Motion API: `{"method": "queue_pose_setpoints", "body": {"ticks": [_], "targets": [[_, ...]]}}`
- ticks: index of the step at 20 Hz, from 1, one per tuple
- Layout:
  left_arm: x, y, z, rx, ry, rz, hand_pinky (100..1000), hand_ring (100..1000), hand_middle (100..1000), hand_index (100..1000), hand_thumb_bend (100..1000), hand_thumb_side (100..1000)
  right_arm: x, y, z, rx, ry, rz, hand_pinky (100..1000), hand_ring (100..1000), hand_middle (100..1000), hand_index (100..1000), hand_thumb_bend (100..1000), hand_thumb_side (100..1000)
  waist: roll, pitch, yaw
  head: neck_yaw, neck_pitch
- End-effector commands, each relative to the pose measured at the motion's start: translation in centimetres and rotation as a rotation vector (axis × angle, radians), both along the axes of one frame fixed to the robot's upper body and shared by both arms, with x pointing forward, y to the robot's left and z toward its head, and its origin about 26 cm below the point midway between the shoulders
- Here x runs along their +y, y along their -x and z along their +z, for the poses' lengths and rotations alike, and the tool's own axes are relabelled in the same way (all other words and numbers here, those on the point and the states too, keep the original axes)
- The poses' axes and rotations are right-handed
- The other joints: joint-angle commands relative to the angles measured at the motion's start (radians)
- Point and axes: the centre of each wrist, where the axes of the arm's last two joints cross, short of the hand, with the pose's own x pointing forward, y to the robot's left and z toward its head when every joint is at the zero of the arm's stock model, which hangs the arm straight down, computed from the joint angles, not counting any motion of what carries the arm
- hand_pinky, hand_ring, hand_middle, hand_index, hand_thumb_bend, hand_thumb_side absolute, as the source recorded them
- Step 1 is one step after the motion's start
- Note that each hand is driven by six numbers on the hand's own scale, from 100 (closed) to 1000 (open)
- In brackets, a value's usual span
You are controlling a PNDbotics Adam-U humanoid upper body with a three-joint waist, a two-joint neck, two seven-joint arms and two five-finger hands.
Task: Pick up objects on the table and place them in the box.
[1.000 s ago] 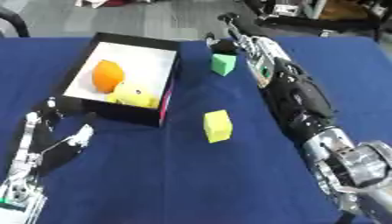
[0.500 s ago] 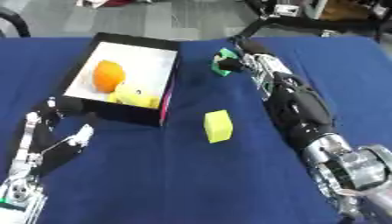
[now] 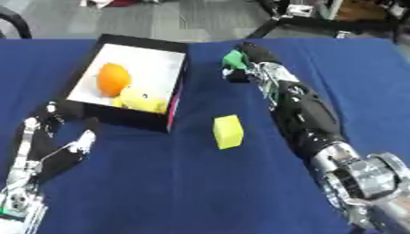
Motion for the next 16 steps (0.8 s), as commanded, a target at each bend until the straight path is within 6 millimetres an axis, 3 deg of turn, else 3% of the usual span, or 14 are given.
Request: {"method": "queue_pose_setpoints", "body": {"ticks": [1,4,11,13,14,16], "targets": [[-0.1,-0.2,0.9,-0.032,0.006,-0.01,738,770,589,554,306,100,-0.5,-0.3,1.0,-0.036,0.018,-0.022,885,870,962,983,100,644,0.017,-0.006,0.002,-0.008,-0.002],[-0.2,-0.2,1.0,-0.033,0.007,-0.011,738,770,589,554,307,100,-0.6,-0.2,0.6,-0.029,0.019,-0.031,881,860,934,979,100,601,0.017,-0.004,0.004,-0.012,-0.002],[-0.2,-0.2,1.1,-0.036,0.009,-0.013,738,770,589,554,305,100,-0.4,-0.1,0.2,-0.078,0.003,-0.041,847,787,735,923,100,216,0.018,-0.003,0.007,-0.016,-0.002],[-0.2,-0.2,1.1,-0.037,0.009,-0.013,738,770,589,554,305,100,-0.4,-0.1,0.3,-0.11,-0.005,-0.043,842,777,711,914,100,213,0.018,-0.003,0.007,-0.016,-0.002],[-0.2,-0.2,1.1,-0.036,0.009,-0.012,738,770,589,554,309,100,-0.2,-0.1,0.6,-0.137,-0.012,-0.04,817,735,626,873,100,201,0.018,-0.004,0.006,-0.016,-0.002],[-0.2,-0.2,1.0,-0.035,0.008,-0.011,738,770,589,554,306,100,0.2,-0.3,1.7,-0.227,-0.046,-0.02,809,721,609,862,100,198,0.017,-0.005,0.005,-0.017,-0.002]]}}
